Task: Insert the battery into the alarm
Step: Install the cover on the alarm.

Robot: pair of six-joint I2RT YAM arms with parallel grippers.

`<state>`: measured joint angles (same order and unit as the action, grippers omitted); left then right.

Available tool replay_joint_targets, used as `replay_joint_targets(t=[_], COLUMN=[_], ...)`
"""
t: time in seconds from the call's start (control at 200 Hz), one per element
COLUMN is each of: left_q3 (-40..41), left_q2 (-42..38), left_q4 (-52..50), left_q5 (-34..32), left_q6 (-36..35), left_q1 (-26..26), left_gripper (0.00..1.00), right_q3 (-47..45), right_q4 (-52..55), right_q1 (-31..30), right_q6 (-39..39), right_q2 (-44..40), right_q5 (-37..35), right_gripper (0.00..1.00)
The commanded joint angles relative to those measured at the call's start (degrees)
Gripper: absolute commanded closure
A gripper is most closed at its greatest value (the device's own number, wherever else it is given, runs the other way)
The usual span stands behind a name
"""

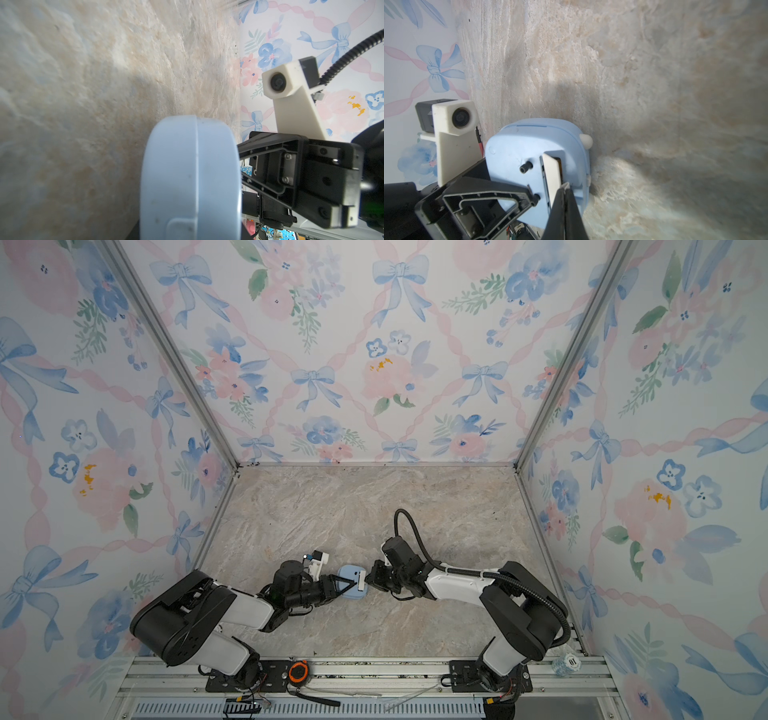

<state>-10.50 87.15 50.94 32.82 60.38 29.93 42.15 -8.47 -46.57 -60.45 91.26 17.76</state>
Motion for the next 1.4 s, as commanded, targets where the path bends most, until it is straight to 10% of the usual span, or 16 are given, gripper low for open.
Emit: replay_joint_targets(t=[0.0,1.395], left_q3=[2.6,0.9], left_q2=[1.9,8.3], left_q4=[-12.0,-5.8], left_q5=[-2.5,3.5], left_q6=[-3.1,-4.5], left_q1=[0.3,1.7], left_gripper=[1.00,1.00], right_q3=[0.4,8.3], right_q4=[-1.3,9.8], right_q1=[-0.8,4.1], right_q6=[0.2,14.2], right_q2=[2.4,11.0], right_q5=[0.5,13.2], right_gripper=[1.00,1.00])
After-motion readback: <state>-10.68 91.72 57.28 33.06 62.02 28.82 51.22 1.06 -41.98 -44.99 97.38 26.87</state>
